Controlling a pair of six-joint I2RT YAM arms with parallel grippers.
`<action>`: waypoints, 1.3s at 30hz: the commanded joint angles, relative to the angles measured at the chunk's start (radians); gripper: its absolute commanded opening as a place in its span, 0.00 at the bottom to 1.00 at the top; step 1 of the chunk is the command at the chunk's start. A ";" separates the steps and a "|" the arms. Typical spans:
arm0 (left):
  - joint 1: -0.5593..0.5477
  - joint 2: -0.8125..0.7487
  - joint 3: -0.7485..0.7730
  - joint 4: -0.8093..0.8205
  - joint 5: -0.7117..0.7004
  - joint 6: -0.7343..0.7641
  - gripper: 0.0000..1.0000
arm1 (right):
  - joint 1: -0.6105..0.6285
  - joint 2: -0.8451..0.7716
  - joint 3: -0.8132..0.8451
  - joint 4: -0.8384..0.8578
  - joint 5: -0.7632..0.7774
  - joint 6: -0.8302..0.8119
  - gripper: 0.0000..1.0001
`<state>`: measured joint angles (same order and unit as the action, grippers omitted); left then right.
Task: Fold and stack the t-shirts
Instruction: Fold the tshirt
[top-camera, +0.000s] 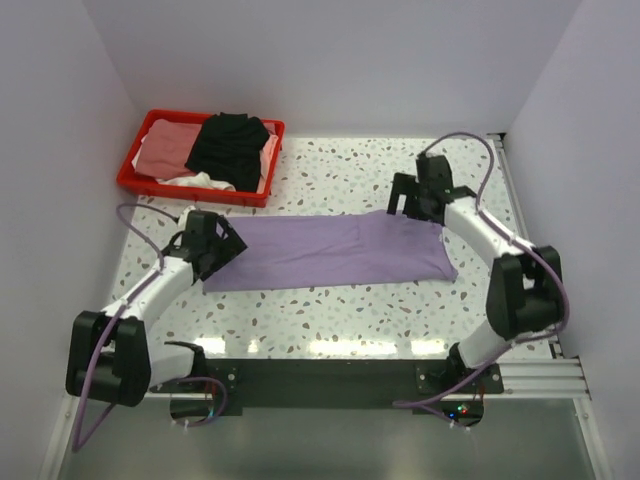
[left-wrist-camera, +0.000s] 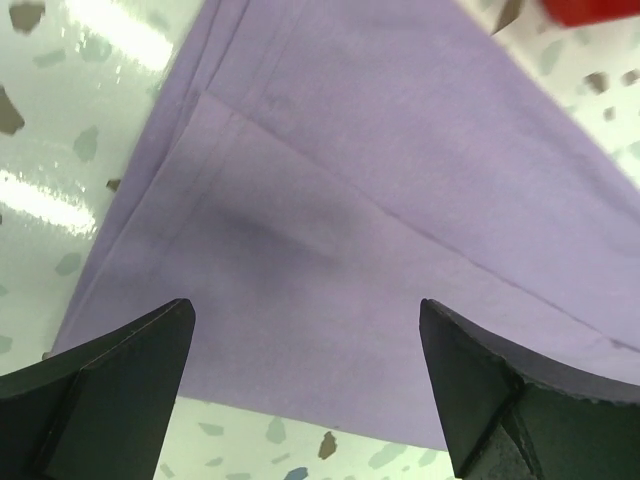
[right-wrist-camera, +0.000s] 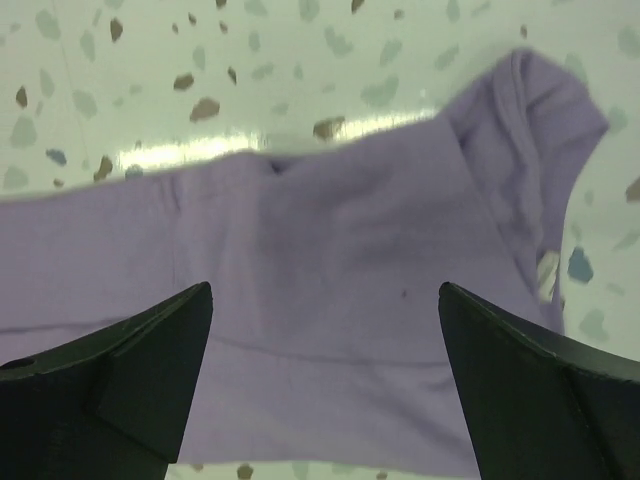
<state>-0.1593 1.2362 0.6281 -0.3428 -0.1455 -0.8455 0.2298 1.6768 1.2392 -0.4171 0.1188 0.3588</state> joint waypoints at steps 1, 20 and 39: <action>-0.003 -0.024 0.091 0.019 -0.031 0.040 1.00 | 0.002 -0.167 -0.212 0.001 -0.097 0.126 0.99; -0.060 0.384 0.184 -0.053 0.055 0.106 1.00 | -0.081 0.266 0.021 -0.095 -0.038 -0.001 0.99; -0.638 0.259 -0.119 0.237 0.268 -0.334 1.00 | -0.054 1.062 1.215 -0.286 -0.441 -0.083 0.99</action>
<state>-0.7296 1.3457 0.5659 -0.1421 -0.0010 -1.0794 0.1486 2.6698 2.5057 -0.7033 -0.1108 0.2100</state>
